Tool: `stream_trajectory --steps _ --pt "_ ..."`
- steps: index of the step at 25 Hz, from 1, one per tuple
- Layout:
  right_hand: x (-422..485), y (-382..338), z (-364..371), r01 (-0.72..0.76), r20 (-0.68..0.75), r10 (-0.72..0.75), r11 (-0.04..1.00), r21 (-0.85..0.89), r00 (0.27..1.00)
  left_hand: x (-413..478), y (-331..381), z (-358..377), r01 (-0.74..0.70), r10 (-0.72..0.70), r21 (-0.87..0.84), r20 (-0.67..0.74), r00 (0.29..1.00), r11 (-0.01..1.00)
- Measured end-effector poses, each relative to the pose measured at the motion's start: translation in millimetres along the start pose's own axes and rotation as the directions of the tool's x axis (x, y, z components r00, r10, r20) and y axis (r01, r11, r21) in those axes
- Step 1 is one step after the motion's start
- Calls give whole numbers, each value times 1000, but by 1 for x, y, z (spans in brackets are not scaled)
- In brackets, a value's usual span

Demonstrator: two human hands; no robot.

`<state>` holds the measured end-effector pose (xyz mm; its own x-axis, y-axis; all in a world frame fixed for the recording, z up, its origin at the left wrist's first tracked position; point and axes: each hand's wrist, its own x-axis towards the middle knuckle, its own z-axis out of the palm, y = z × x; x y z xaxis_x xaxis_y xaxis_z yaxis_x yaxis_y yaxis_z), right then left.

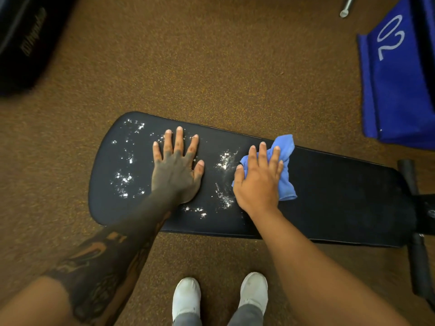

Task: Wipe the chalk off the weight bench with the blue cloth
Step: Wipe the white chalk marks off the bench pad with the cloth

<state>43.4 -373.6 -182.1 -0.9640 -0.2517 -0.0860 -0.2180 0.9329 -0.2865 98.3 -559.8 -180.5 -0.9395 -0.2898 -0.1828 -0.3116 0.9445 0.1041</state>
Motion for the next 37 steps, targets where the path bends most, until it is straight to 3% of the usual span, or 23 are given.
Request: stream_trajectory --steps 2,6,9,12,15,17,21,24,28,30,34,37 --pt "8 -14 2 26 12 -27 998 56 1000 0 0 1 -7 7 0 -4 1000 1000" --pt "4 -39 7 238 61 -256 948 211 965 0 -1 2 -21 21 2 -4 1000 1000" --pt "-11 -8 -1 305 62 -319 937 171 946 -1 -2 -1 -22 22 -10 -12 1000 1000" --pt "0 15 -12 207 59 -209 978 27 976 -1 -2 -2 -25 25 -12 8 1000 1000" --pt "33 -4 -9 40 59 -44 996 80 997 0 -3 -1 -24 24 -18 11 1000 1000" --pt "47 -22 -3 15 69 -25 990 139 997 0 -4 -1 -25 25 -38 9 1000 999" --pt "25 -34 3 221 59 -247 934 282 967 0 -4 -2 -24 23 -91 -2 1000 996" --pt "6 -9 0 333 46 -352 914 232 935 0 -3 -1 -19 18 -72 -5 1000 997" --pt "40 3 -6 50 29 -55 988 147 998 0 -1 -2 -10 10 -9 15 1000 1000" --pt "54 -19 -3 -2 50 -6 986 165 999 1 -1 0 -10 10 3 14 1000 1000" --pt "-1 -50 12 288 71 -312 928 235 947 2 -4 1 -13 13 -17 32 999 1000" --pt "-29 -16 8 326 79 -344 928 180 936 2 -7 0 -32 32 -51 13 999 998"
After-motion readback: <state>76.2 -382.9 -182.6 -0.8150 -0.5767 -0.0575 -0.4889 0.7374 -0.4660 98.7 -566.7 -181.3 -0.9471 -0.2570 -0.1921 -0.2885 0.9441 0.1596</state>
